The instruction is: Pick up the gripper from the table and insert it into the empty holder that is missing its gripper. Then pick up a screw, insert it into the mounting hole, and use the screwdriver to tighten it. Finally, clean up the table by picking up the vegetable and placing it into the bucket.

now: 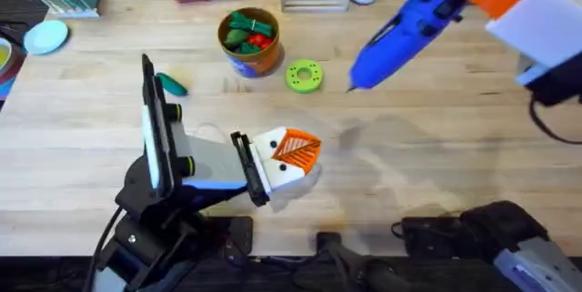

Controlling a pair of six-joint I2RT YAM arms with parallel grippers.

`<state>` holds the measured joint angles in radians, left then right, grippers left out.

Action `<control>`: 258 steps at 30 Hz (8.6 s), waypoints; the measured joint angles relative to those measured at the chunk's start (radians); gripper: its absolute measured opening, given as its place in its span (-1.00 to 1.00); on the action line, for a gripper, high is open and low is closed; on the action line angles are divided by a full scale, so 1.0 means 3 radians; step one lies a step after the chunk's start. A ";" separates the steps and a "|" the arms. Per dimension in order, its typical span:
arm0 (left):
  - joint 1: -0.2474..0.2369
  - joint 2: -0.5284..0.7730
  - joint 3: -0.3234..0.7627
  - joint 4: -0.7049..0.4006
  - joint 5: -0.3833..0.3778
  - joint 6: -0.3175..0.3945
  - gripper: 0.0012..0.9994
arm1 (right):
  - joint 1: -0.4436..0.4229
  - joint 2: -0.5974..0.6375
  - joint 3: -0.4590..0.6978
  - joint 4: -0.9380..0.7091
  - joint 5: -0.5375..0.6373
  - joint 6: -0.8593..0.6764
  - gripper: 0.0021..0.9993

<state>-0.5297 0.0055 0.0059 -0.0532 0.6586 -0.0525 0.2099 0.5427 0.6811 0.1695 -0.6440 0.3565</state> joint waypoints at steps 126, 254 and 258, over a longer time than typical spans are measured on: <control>0.0000 0.0000 0.0000 -0.0001 0.0000 0.0000 -0.97 | 0.1312 0.1135 0.0008 0.0956 0.0266 -0.0477 -0.71; 0.2989 0.4903 0.3740 -0.2968 -0.2128 -0.1049 0.99 | 0.0855 0.1235 0.0189 -0.1840 0.1592 -0.1011 0.98; 0.3075 0.5219 0.3740 -0.2804 -0.2088 -0.1077 0.99 | 0.0855 0.1160 0.0189 -0.1841 0.1589 -0.1011 0.98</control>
<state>0.3927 1.5714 1.1278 -0.8943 0.0322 -0.3756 0.4664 0.8907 0.7380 -0.3828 -0.1673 0.0533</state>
